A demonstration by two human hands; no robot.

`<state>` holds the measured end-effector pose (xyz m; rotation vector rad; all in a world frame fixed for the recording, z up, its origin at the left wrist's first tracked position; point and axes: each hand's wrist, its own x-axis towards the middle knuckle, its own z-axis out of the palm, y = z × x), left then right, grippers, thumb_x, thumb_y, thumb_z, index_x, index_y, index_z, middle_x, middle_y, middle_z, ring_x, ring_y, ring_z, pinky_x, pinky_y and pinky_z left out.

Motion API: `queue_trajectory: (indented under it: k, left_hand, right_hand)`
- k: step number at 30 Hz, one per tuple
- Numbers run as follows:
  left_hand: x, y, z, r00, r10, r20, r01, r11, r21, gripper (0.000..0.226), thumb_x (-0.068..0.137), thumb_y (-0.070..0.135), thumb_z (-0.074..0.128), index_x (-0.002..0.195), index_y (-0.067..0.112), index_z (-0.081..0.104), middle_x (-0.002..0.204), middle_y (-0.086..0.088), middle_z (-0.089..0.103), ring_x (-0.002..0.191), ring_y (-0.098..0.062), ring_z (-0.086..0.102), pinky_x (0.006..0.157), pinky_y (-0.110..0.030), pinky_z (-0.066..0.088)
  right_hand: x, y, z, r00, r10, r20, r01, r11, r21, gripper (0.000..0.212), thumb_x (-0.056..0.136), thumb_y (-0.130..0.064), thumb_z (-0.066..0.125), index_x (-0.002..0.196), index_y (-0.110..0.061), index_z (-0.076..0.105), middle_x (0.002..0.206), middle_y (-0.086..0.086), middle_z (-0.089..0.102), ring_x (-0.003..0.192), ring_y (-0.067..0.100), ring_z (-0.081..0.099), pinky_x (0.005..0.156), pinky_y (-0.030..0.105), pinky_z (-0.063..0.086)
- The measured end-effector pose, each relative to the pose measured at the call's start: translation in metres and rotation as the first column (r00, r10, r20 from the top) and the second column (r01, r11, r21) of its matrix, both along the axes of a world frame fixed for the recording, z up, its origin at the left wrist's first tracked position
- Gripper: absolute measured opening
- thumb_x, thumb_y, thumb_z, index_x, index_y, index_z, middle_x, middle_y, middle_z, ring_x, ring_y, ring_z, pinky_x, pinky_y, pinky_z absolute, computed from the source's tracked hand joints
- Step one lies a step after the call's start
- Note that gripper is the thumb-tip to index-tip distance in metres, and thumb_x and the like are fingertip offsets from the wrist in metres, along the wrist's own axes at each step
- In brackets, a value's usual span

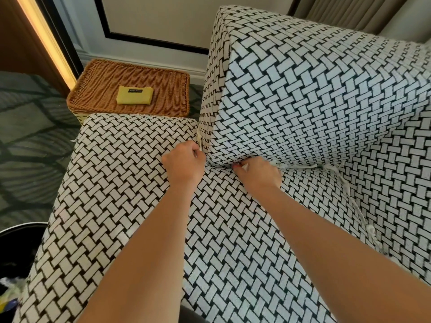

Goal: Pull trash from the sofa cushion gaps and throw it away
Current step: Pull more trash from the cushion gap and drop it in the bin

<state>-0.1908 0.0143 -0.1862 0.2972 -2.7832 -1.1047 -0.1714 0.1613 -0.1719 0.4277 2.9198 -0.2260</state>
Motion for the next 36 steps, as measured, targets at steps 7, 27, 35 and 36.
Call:
queue_trajectory:
  k: [7, 27, 35, 36]
  left_hand:
    - [0.0, 0.003, 0.0, 1.0, 0.009, -0.012, -0.01, 0.999, -0.051, 0.018, 0.094, 0.03, 0.046, 0.082, 0.022, 0.056, 0.076, 0.005, 0.058, 0.068, -0.015, 0.05, 0.079, -0.031, 0.024]
    - [0.073, -0.02, 0.023, 0.977, -0.104, 0.188, 0.058, 0.971, 0.232, 0.02, 0.097, 0.015, 0.042, 0.104, 0.007, 0.058, 0.079, 0.001, 0.052, 0.055, -0.009, 0.042, 0.049, -0.022, 0.034]
    - [0.15, -0.069, 0.049, 0.98, -0.072, 0.188, 0.011, 0.953, 0.304, 0.019, 0.098, 0.019, 0.041, 0.096, 0.012, 0.058, 0.086, -0.005, 0.059, 0.054, -0.008, 0.044, 0.038, -0.011, 0.032]
    - [0.16, -0.081, 0.051, 0.983, -0.059, 0.176, 0.006, 0.957, 0.292, 0.019, 0.097, 0.019, 0.041, 0.09, 0.013, 0.057, 0.082, -0.004, 0.059, 0.055, -0.008, 0.046, 0.041, -0.011, 0.033]
  right_hand:
    - [0.001, -0.008, -0.006, 0.992, -0.026, -0.126, 0.035, 0.997, 0.068, 0.023, 0.094, -0.026, 0.045, 0.091, -0.009, 0.06, 0.084, 0.006, 0.065, 0.071, 0.021, 0.051, 0.086, 0.035, 0.045]
    - [0.09, -0.009, -0.005, 0.906, -0.023, -0.423, -0.162, 0.904, -0.396, 0.021, 0.094, -0.005, 0.039, 0.098, -0.001, 0.059, 0.11, 0.007, 0.054, 0.104, 0.012, 0.041, 0.093, 0.023, 0.04]
    - [0.136, -0.049, 0.022, 0.974, -0.158, -0.166, -0.009, 0.697, -0.717, 0.025, 0.099, -0.024, 0.035, 0.099, -0.009, 0.055, 0.085, 0.007, 0.058, 0.05, 0.001, 0.038, 0.037, 0.01, 0.031]
    - [0.138, -0.06, 0.03, 0.98, -0.131, -0.151, -0.026, 0.666, -0.745, 0.024, 0.099, -0.024, 0.034, 0.097, -0.011, 0.054, 0.078, 0.002, 0.055, 0.049, 0.001, 0.037, 0.039, 0.01, 0.03]
